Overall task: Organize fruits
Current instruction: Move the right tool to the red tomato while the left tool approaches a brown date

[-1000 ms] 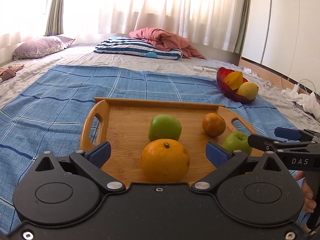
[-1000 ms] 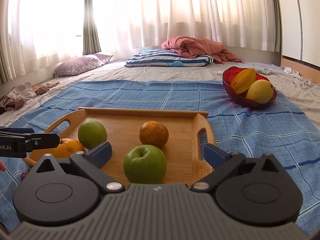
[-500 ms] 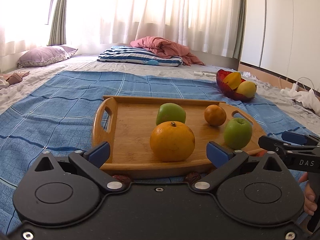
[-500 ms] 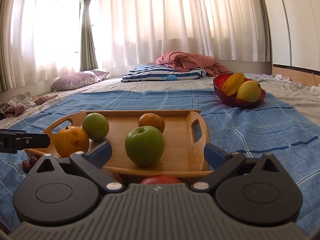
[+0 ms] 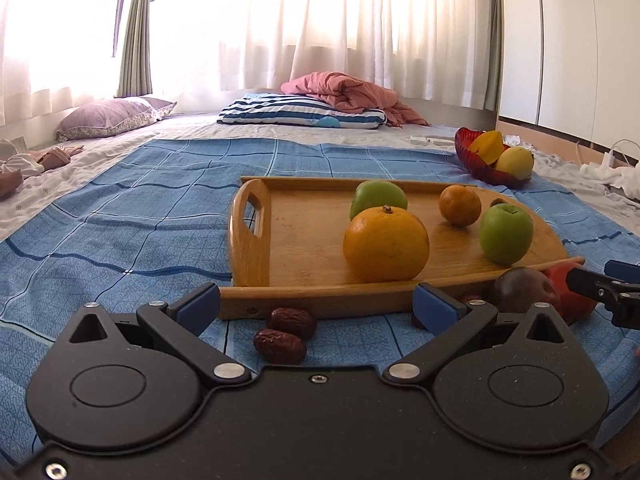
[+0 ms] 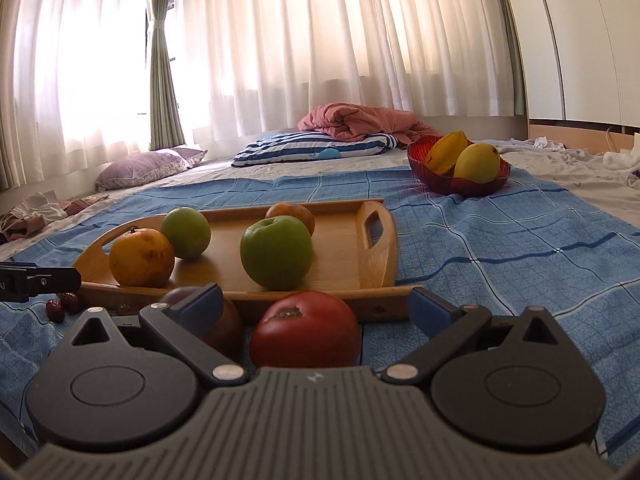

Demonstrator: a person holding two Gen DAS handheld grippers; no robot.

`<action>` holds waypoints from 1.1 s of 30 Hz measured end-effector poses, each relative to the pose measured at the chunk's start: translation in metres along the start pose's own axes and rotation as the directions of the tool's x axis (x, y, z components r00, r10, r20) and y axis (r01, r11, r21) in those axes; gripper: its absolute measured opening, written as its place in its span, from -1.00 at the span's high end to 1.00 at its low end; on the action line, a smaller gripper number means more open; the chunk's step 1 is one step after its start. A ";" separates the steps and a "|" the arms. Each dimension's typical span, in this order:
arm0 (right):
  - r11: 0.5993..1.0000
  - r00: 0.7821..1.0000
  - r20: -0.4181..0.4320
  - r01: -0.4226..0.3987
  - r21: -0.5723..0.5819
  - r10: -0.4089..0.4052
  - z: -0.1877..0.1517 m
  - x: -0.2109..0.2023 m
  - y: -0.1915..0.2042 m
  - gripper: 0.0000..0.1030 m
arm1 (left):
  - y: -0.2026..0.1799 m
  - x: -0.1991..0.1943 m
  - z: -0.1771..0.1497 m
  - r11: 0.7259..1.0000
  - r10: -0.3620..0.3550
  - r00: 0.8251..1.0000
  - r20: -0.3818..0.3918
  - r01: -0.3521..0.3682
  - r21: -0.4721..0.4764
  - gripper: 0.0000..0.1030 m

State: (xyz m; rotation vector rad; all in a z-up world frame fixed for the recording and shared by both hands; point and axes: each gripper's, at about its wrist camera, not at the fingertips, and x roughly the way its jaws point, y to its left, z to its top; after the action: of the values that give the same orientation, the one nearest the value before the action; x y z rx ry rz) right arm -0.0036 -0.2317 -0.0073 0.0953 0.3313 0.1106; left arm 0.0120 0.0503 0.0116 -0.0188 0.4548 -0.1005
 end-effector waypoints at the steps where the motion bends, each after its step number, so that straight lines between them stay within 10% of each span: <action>1: 1.000 1.000 -0.001 0.006 -0.004 -0.006 -0.001 -0.002 0.000 -1.00 | 0.001 0.000 -0.001 1.000 0.005 1.000 -0.001 -0.005 0.003 -0.99; 17: 0.990 0.996 -0.015 0.090 -0.106 -0.092 -0.018 -0.013 0.003 -1.00 | 0.011 0.005 -0.017 0.999 0.043 0.998 -0.046 -0.043 0.002 -0.92; 27: 0.979 0.993 -0.029 0.109 -0.171 -0.116 -0.023 -0.008 0.015 -1.00 | 0.017 0.003 -0.019 0.999 0.047 0.996 -0.072 -0.048 -0.019 0.00; 33: 0.978 0.995 -0.051 0.077 -0.191 -0.088 -0.024 -0.005 0.019 -0.98 | 0.017 -0.004 -0.020 0.998 0.060 0.997 -0.050 -0.059 0.008 0.12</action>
State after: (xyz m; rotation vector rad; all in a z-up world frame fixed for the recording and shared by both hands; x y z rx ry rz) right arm -0.0182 -0.2118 -0.0265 -0.1105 0.3821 0.0621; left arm 0.0012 0.0676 -0.0057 0.0035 0.5053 -0.0440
